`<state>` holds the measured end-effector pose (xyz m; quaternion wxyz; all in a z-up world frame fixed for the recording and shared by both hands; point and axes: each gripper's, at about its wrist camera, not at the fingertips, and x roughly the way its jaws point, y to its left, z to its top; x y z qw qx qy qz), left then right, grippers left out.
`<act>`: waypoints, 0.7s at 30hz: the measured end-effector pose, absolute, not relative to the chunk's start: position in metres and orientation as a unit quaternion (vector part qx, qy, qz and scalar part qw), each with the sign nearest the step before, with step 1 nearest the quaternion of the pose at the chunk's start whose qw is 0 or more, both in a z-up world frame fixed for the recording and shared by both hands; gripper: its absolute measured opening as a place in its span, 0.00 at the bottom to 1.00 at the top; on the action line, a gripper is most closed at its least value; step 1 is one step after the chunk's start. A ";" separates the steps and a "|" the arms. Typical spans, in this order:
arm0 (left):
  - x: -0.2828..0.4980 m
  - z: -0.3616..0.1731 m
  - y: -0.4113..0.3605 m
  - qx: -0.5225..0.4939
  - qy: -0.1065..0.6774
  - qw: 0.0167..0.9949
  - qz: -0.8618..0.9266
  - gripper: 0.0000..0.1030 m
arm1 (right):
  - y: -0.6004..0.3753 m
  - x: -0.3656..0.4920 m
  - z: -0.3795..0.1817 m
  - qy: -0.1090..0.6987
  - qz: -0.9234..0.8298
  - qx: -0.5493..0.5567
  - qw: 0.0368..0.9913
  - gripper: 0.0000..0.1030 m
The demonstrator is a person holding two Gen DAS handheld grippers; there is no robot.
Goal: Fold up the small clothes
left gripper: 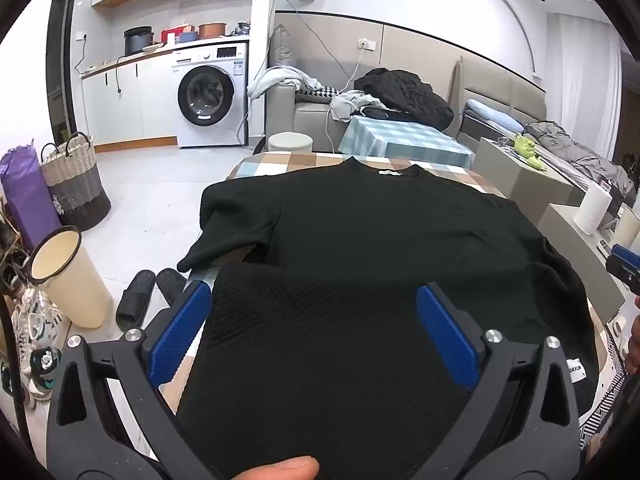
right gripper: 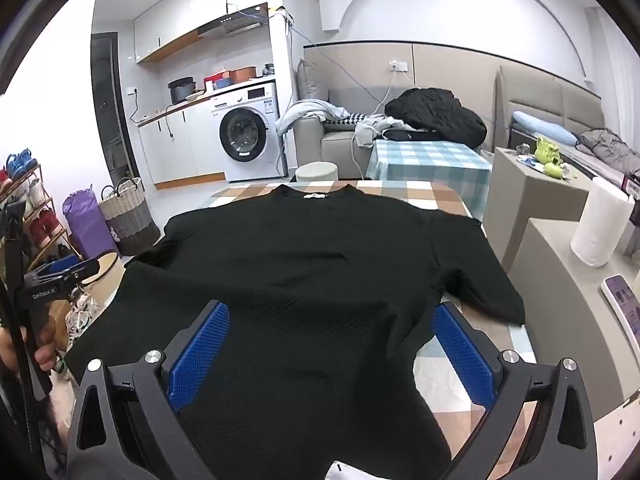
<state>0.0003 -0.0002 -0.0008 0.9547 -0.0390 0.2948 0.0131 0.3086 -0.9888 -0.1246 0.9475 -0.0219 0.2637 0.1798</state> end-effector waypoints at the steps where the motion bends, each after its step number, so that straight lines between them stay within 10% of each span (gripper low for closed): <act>1: 0.001 -0.001 0.000 -0.039 0.296 0.954 0.013 0.99 | -0.989 0.309 -0.125 0.263 0.178 -0.017 0.948 1.00; 21: -0.010 0.005 -0.009 -0.035 0.292 0.956 -0.011 0.99 | -0.995 0.310 -0.126 0.274 0.187 0.005 0.943 1.00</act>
